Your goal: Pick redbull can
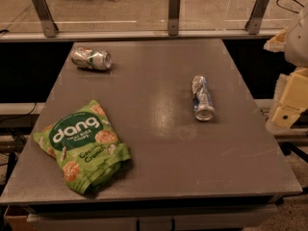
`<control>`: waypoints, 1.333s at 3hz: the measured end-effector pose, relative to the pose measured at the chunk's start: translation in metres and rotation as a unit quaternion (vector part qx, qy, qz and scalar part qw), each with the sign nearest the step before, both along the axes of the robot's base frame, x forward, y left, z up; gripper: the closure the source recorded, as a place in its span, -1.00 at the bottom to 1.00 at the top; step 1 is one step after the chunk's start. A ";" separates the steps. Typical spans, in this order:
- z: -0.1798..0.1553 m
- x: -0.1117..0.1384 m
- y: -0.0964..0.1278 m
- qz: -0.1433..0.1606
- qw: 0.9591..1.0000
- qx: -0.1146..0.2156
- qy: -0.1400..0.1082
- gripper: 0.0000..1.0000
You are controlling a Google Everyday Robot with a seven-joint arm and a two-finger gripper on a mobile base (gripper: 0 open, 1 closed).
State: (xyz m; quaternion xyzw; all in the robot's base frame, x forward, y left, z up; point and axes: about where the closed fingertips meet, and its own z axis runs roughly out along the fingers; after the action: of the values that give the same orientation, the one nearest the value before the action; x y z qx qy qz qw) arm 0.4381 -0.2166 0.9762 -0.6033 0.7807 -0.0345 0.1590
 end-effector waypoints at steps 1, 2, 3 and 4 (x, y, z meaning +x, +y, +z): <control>0.000 0.000 0.000 0.000 1.000 0.000 0.000 -1.00; -0.012 0.020 0.006 -0.017 1.000 0.011 -0.004 -1.00; -0.037 0.052 0.010 -0.058 0.998 0.033 -0.002 -1.00; -0.060 0.084 0.017 -0.112 0.992 0.059 0.001 -1.00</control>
Offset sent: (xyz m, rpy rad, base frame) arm 0.0519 0.0136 -0.0370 0.0599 -0.0033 -0.0908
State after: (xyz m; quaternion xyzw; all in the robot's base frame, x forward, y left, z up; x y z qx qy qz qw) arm 0.5224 -0.2000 0.9160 -0.5013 0.8444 -0.0058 0.1887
